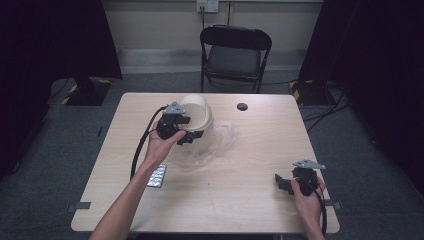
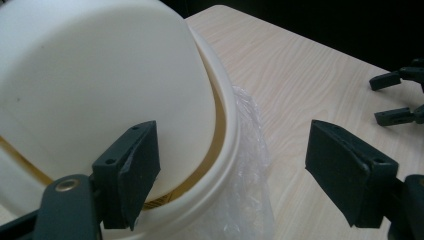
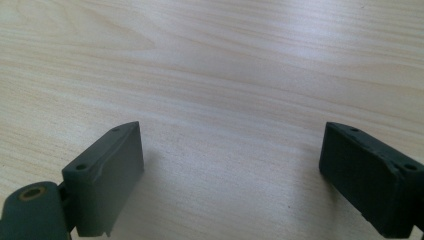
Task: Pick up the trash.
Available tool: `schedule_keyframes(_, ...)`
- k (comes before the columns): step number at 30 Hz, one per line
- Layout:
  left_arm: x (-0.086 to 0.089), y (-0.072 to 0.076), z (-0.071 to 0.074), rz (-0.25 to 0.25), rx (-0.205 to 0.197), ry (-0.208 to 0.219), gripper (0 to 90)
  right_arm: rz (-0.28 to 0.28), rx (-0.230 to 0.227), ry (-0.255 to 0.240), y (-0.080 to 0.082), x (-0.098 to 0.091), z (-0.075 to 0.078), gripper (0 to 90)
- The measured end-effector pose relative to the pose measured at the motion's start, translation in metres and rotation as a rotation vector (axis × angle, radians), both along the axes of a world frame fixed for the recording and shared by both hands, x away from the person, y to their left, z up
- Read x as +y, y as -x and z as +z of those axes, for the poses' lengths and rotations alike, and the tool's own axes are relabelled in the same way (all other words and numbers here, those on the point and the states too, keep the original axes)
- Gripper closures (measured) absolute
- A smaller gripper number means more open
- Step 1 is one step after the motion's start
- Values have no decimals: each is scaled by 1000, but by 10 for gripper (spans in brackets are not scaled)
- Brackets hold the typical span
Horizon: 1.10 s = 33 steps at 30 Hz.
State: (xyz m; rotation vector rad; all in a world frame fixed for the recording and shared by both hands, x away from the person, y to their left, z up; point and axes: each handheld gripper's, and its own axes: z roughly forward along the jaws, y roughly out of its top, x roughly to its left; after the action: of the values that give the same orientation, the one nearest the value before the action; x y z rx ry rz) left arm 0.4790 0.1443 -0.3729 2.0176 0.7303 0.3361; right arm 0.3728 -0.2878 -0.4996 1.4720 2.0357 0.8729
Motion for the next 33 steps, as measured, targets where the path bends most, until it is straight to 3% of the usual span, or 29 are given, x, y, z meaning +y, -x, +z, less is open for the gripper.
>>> schedule_keyframes(13, -18, -13, -7, 0, 19, -25, 203, 0, 0, 0, 0, 0, 0, 98)
schedule_keyframes(16, -21, -17, -14, 1, 42, -22, 203, 0, 0, 0, 0, 0, 0, 97)
schedule_keyframes(22, -21, -21, -18, 16, 24, -40, 200, 0, 0, 0, 0, 0, 0, 97)
schedule_keyframes(25, -19, -21, -18, 15, 34, -29, 194, 0, 0, 0, 0, 0, 0, 98)
schedule_keyframes(28, -16, -16, -14, 17, 17, -26, 195, 0, 0, 0, 0, 0, 0, 98)
schedule_keyframes(33, -2, -2, -10, 37, -3, 35, 201, 0, 0, 0, 0, 0, 0, 97)
